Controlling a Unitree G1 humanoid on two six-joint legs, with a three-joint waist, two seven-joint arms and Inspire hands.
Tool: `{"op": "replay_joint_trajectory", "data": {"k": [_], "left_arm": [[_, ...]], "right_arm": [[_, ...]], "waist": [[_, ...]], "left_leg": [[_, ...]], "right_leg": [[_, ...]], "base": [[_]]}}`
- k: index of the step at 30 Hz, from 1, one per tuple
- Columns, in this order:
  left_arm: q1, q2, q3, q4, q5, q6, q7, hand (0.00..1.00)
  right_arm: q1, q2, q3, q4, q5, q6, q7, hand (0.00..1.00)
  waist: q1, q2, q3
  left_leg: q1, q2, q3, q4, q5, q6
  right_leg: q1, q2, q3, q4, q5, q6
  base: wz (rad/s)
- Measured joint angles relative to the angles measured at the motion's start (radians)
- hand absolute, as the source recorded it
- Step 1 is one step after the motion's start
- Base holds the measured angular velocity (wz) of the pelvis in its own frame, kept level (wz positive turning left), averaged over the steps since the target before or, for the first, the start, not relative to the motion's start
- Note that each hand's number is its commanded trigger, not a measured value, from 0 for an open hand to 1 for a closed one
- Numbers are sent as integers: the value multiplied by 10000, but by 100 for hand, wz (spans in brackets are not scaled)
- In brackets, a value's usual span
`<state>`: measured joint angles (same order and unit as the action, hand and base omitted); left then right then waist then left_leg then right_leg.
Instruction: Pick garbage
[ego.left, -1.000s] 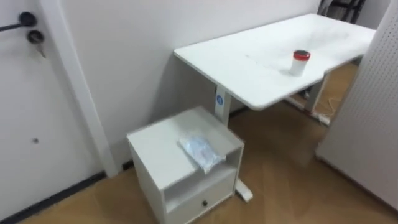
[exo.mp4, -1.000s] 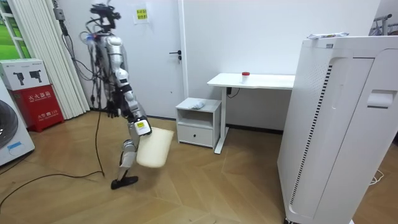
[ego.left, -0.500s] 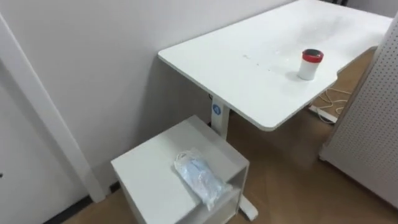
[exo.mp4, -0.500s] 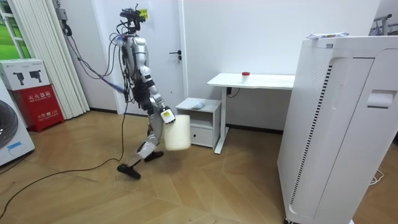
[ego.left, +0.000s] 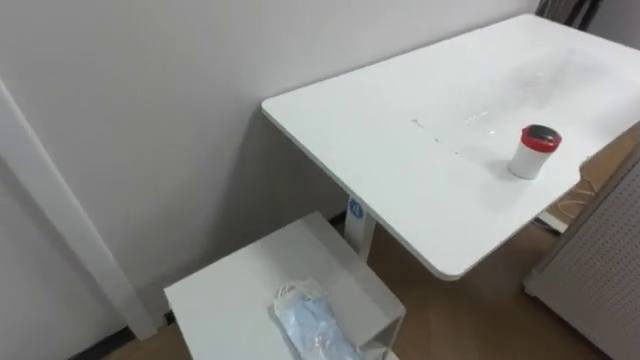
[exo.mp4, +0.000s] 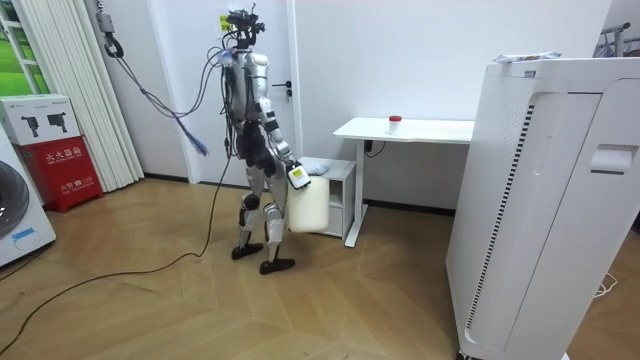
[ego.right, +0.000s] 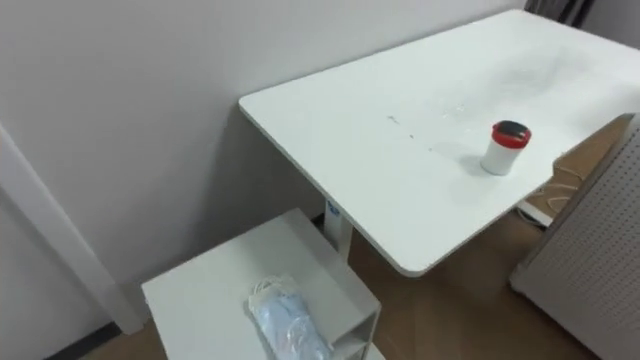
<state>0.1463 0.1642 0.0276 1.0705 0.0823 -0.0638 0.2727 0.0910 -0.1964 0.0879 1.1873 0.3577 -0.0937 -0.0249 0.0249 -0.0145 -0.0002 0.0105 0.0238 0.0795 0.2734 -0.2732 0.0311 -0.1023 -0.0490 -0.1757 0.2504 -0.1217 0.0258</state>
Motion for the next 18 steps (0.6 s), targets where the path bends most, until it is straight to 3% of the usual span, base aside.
{"op": "replay_joint_trajectory", "data": {"k": [7,10,11,14,15,17,18], "left_arm": [[-439,107,-247,-2413,1490,-618,622,0],[-1156,143,-467,-2468,1617,-1070,1011,0],[-1385,147,-614,-2467,1647,-1157,1111,0],[-1932,142,-864,-2433,1873,-1220,1156,0],[-2229,148,-883,-2141,1959,-1349,1183,0],[-2728,169,-920,-1412,1934,-1375,1273,0],[-3066,165,-1106,-1108,1858,-1401,1378,0]], "right_arm": [[-424,-43,105,207,-184,-387,517,100],[-727,-114,353,382,-506,-417,656,100],[-793,-119,470,437,-570,-461,708,100],[-964,-121,477,464,-581,-549,726,100],[-1137,-128,493,587,-577,-599,752,100],[-1372,-146,706,597,-574,-606,702,100],[-1473,-209,878,627,-569,-612,694,100]], "waist": [[-183,-44,110],[-232,-23,112],[-392,-8,118],[-503,36,130],[-502,72,156],[-617,36,237],[-802,-122,408]], "left_leg": [[-44,31,-16,-366,31,-39],[-88,-7,20,-363,31,-38],[-118,-43,25,-353,31,-38],[-313,-70,125,-348,31,-37],[-407,-97,75,-325,31,-37],[-1071,-237,146,729,12,-64],[-2129,-264,324,1726,-130,-193]], "right_leg": [[-305,59,36,90,-18,-11],[-390,-25,163,150,-17,-11],[-406,-68,242,153,-17,-10],[-910,-98,224,516,-17,-9],[-1274,-118,190,871,-16,-18],[-1469,-406,381,1032,32,-85],[-1451,-592,1175,723,32,-67]], "base": [[4],[-18],[0],[-13],[-40],[-16],[46]]}}
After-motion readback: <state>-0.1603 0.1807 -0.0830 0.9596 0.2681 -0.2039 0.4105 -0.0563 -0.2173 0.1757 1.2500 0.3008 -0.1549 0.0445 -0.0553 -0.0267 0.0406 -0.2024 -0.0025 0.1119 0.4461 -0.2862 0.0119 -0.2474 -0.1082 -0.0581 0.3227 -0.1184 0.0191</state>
